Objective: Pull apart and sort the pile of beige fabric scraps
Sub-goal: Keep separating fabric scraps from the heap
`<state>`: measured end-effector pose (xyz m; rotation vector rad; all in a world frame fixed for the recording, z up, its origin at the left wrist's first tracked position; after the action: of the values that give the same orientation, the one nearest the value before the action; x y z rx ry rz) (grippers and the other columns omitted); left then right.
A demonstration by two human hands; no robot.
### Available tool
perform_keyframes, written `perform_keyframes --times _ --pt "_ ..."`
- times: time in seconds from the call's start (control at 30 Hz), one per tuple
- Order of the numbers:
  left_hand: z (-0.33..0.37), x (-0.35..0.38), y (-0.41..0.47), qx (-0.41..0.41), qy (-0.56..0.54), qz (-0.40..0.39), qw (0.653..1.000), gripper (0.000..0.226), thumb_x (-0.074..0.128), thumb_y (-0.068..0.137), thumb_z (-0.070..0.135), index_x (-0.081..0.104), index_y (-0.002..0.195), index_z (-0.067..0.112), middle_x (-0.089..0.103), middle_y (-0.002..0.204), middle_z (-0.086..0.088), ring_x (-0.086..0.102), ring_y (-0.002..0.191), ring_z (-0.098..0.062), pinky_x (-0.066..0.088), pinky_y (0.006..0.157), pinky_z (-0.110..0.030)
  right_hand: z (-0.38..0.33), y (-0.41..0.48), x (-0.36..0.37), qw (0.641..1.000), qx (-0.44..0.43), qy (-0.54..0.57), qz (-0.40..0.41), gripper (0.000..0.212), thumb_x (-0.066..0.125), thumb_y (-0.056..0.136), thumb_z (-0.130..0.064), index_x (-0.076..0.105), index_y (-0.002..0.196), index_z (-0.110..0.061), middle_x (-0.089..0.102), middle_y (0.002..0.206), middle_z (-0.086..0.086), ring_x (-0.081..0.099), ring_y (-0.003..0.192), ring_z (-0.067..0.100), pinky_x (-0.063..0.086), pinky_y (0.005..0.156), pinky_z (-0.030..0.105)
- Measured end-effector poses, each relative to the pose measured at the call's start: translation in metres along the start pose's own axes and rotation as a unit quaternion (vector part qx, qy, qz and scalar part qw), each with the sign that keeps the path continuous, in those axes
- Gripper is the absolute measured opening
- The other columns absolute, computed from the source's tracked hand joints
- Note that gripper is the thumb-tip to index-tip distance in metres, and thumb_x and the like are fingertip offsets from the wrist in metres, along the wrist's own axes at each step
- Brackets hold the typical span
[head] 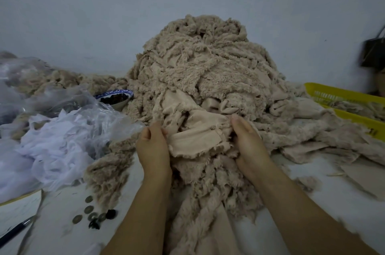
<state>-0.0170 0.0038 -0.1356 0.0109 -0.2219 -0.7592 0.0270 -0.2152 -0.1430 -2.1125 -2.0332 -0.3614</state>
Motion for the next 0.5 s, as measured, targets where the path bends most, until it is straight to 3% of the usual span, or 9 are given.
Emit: perform_keyframes --times 0.1,0.17,0.23,0.3,0.37,0.43,0.5 --pt "0.003 -0.004 0.000 0.009 0.005 0.022 1.000 0.029 0.052 0.096 0.027 0.054 0.069 0.016 0.050 0.063 0.003 0.038 0.050 -0.007 0.032 0.055 -0.029 -0.012 -0.006 -0.002 0.976 -0.107 -0.187 0.022 0.025 0.046 0.101 -0.050 0.066 0.086 -0.052 0.069 0.089 -0.001 0.066 0.090 0.006 0.052 0.081 0.031" --pt "0.011 0.000 -0.003 0.063 0.043 -0.008 0.997 0.031 0.052 0.097 0.031 0.053 0.069 0.018 0.050 0.063 0.005 0.038 0.049 -0.001 0.033 0.057 -0.028 -0.016 -0.010 -0.003 0.963 -0.147 -0.223 0.024 0.030 0.045 0.101 -0.051 0.063 0.078 -0.049 0.063 0.085 0.006 0.059 0.071 -0.001 0.045 0.070 0.026" --pt "0.027 0.013 -0.014 0.190 0.143 -0.074 0.968 0.030 0.052 0.096 0.043 0.057 0.074 0.023 0.053 0.072 0.011 0.043 0.063 0.006 0.037 0.067 -0.029 -0.019 -0.012 -0.001 0.963 -0.158 -0.219 0.016 0.031 0.044 0.101 -0.050 0.063 0.079 -0.039 0.057 0.065 -0.005 0.049 0.058 -0.003 0.039 0.062 0.027" --pt "0.036 0.034 -0.034 0.302 0.221 -0.178 0.910 0.035 0.050 0.086 0.061 0.062 0.094 0.029 0.052 0.095 0.019 0.040 0.093 0.007 0.035 0.089 -0.023 -0.019 -0.011 0.000 0.962 -0.163 -0.220 0.016 0.032 0.045 0.101 -0.049 0.063 0.080 -0.035 0.054 0.059 -0.016 0.049 0.056 -0.004 0.039 0.062 0.028" --pt "0.029 0.055 -0.053 0.341 0.258 -0.299 0.853 0.049 0.055 0.081 0.068 0.062 0.114 0.032 0.046 0.111 0.022 0.036 0.111 0.000 0.027 0.095 -0.010 -0.018 -0.010 -0.001 0.966 -0.160 -0.200 0.025 0.032 0.047 0.101 -0.049 0.064 0.079 -0.033 0.057 0.062 -0.013 0.053 0.060 0.004 0.044 0.064 0.032" --pt "0.016 0.064 -0.060 0.362 0.313 -0.349 0.806 0.048 0.062 0.087 0.057 0.061 0.126 0.029 0.046 0.116 0.018 0.038 0.113 -0.006 0.031 0.096 -0.015 -0.017 -0.008 -0.004 0.969 -0.152 -0.190 0.038 0.030 0.048 0.101 -0.047 0.066 0.083 -0.032 0.065 0.072 -0.007 0.062 0.071 0.015 0.051 0.070 0.037" --pt "0.011 0.060 -0.051 0.361 0.325 -0.334 0.808 0.026 0.059 0.099 0.034 0.068 0.121 0.023 0.057 0.109 0.010 0.049 0.106 -0.012 0.041 0.090 -0.026 -0.017 -0.006 -0.006 0.965 -0.152 -0.208 0.052 0.033 0.046 0.102 -0.046 0.065 0.084 -0.026 0.067 0.084 0.005 0.064 0.082 0.017 0.053 0.075 0.037"
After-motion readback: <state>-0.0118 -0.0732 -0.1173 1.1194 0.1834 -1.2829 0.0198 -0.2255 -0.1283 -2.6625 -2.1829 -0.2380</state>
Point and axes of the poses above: each hand's wrist, its own y-axis towards the middle knuckle, its own x-axis out of the palm, z = x × y, the point moved 6 cm from there along y, towards the middle knuckle
